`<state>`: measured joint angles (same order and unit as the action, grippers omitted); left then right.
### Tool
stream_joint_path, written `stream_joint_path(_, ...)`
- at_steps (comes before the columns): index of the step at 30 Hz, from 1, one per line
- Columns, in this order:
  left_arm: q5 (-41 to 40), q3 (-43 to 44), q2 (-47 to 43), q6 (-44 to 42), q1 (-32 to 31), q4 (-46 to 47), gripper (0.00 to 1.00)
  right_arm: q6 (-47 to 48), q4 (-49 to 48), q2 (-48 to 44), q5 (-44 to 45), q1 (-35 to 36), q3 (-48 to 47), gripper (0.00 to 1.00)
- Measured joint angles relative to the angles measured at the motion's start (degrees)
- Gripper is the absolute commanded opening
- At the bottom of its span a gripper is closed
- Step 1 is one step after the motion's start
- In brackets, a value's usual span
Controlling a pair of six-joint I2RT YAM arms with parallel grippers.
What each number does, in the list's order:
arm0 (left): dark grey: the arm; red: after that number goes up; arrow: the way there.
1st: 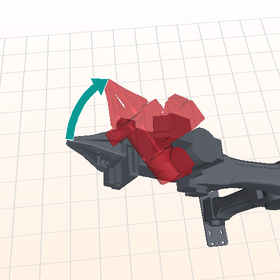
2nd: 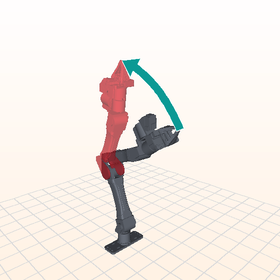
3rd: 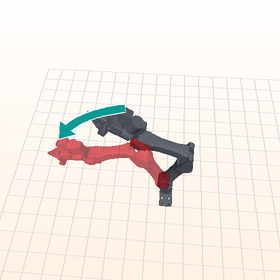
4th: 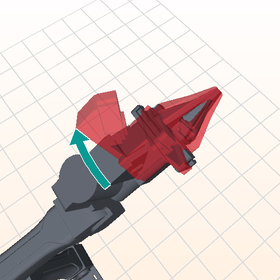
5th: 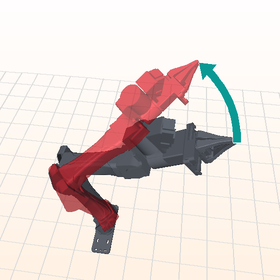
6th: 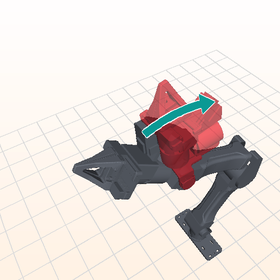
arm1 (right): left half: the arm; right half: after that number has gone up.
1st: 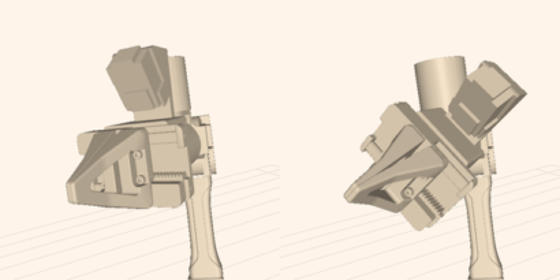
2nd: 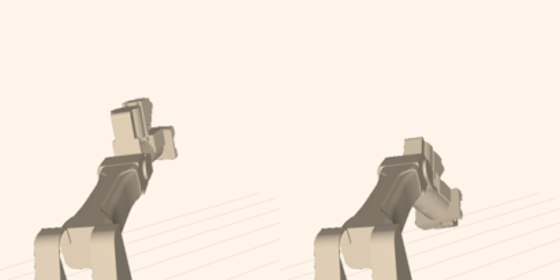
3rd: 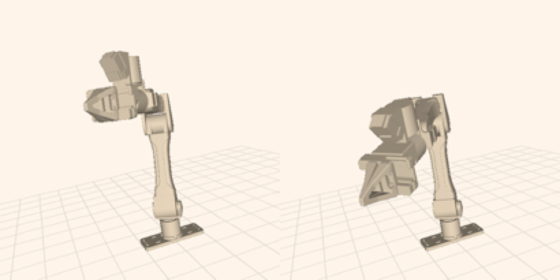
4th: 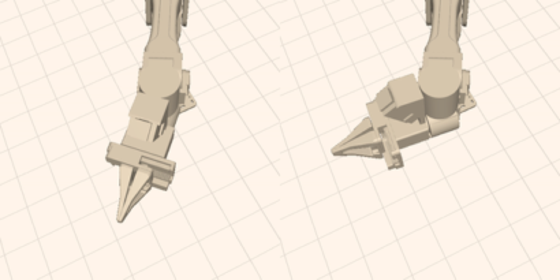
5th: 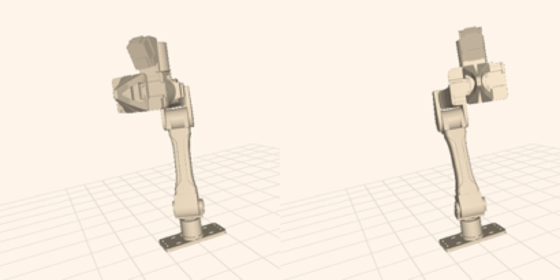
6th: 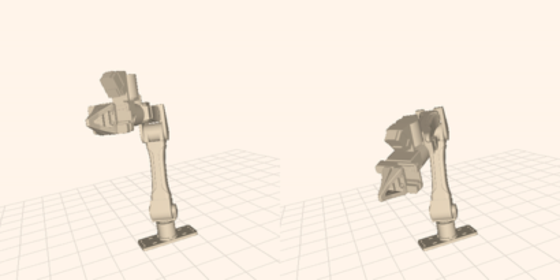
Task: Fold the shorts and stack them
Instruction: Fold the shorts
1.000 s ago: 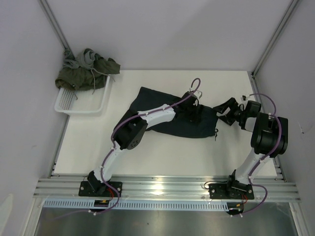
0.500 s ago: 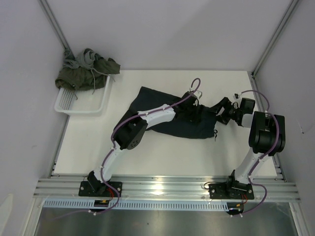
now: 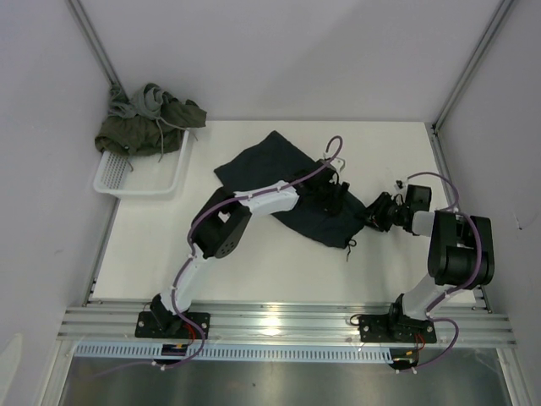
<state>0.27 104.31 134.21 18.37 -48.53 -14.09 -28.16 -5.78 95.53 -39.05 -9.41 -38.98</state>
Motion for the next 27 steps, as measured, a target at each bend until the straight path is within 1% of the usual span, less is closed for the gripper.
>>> stream_joint_path(1,0.0,-0.5,-0.2,0.0,0.0,0.2,0.89,0.1,0.6,-0.4,0.4,0.0,0.3,0.29)
stream_joint_path(2,0.0,-1.5,-0.8,-0.2,0.0,0.7,0.89,0.1,1.3,-0.9,0.7,0.0,0.4,0.21)
stream_joint_path(5,0.2,-5.4,-3.7,-0.4,0.0,0.9,0.90,0.2,2.9,-2.3,1.4,0.3,0.5,0.07)
stream_joint_path(8,-0.3,-11.0,-8.2,-0.8,-0.1,-0.3,0.90,0.2,5.3,-3.7,2.1,0.3,0.5,0.00)
stream_joint_path(14,-3.3,-21.4,-22.9,-3.0,-1.3,-2.9,0.90,-0.3,10.2,-6.5,2.8,0.5,0.6,0.00)
stream_joint_path(16,-5.5,-24.4,-28.5,-3.6,-3.1,-2.7,0.90,-0.8,12.4,-8.6,3.5,1.0,0.6,0.00)
stream_joint_path(19,-8.2,-28.0,-34.9,-3.9,-7.6,-1.3,0.90,-2.1,15.5,-13.2,5.3,3.0,0.7,0.00)
stream_joint_path(23,-10.8,-33.9,-39.5,-4.0,-13.4,1.1,0.90,-5.4,19.3,-20.0,8.4,6.8,0.8,0.00)
stream_joint_path(27,-14.2,-40.7,-40.8,-5.3,-18.0,3.6,0.92,-9.0,23.6,-24.3,11.0,9.2,0.8,0.00)
